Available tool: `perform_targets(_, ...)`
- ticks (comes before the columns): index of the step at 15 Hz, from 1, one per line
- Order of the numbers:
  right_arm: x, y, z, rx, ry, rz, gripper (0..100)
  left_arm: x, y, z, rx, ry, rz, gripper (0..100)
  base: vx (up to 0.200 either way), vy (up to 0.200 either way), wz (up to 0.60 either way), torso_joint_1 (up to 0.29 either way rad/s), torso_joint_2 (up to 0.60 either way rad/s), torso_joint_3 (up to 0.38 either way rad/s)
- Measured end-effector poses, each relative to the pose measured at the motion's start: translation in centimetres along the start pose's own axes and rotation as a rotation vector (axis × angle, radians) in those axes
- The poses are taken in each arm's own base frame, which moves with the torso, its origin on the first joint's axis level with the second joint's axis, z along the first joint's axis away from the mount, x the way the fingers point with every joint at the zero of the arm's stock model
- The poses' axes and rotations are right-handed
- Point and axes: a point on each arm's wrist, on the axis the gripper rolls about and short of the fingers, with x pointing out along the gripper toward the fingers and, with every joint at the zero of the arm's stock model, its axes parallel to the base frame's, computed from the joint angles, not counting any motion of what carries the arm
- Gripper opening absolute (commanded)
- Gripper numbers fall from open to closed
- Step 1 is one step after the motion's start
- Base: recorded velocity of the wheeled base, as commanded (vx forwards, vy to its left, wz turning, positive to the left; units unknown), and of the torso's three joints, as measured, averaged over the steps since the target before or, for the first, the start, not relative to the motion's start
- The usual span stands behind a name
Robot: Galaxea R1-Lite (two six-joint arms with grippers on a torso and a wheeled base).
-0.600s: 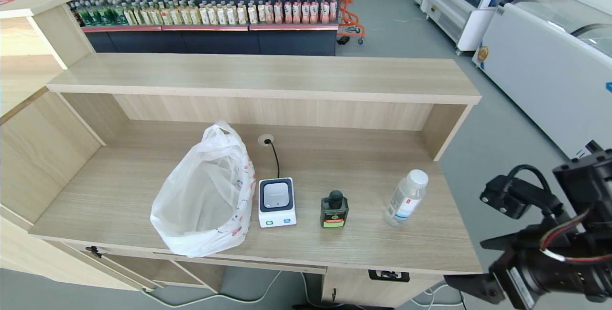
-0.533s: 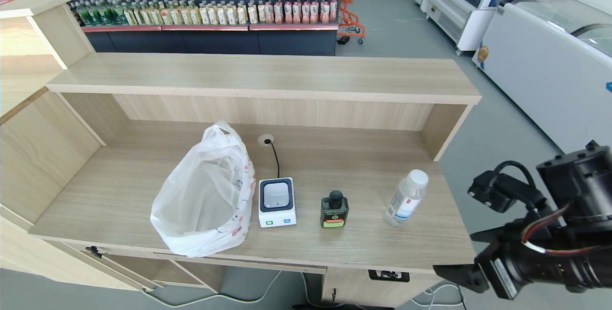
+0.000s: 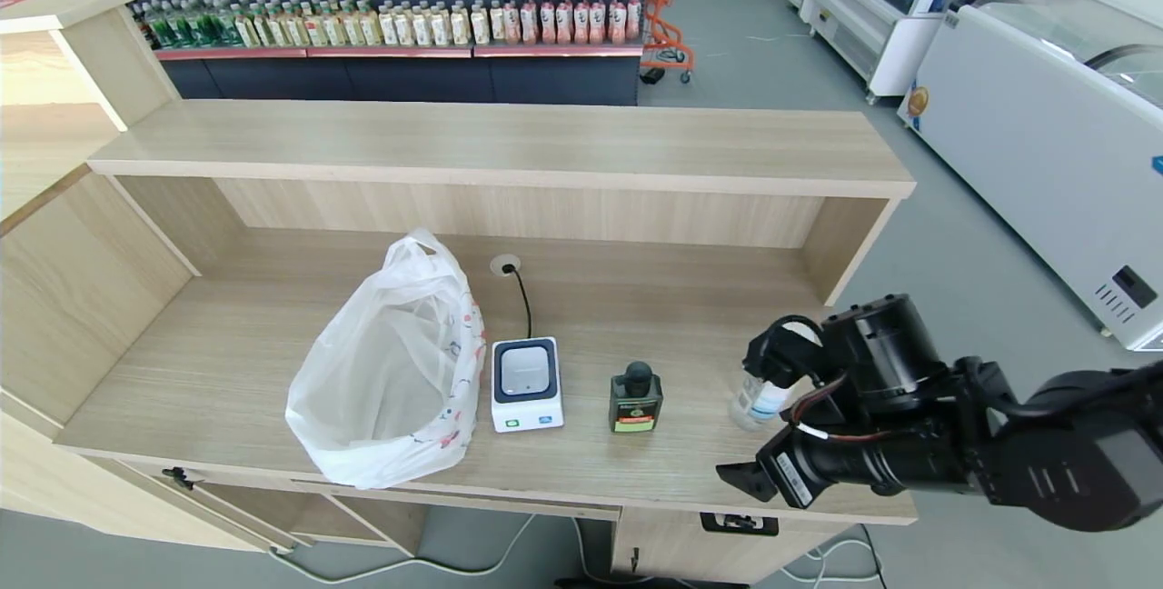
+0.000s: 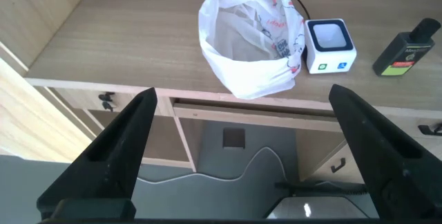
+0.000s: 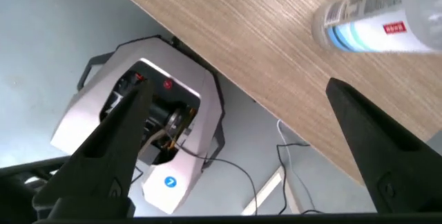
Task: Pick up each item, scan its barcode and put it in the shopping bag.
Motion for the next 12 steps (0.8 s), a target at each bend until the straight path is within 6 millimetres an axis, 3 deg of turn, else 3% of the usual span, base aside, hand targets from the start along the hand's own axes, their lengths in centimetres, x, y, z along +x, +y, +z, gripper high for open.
perform_targets(6, 5.9, 0.0, 2.5, -0.088, -0.024, -0.014, 100, 0.0, 0.0, 0.0, 0.0, 0.0, 0.0, 100, 0.0, 0.0, 0.0, 0.0, 0.0, 0.0)
perform_targets(12, 9.4, 0.6, 4.2, -0.139, -0.081, 0.054, 100, 0.0, 0.0, 0.0, 0.0, 0.0, 0.0, 100, 0.0, 0.0, 0.0, 0.0, 0.0, 0.0)
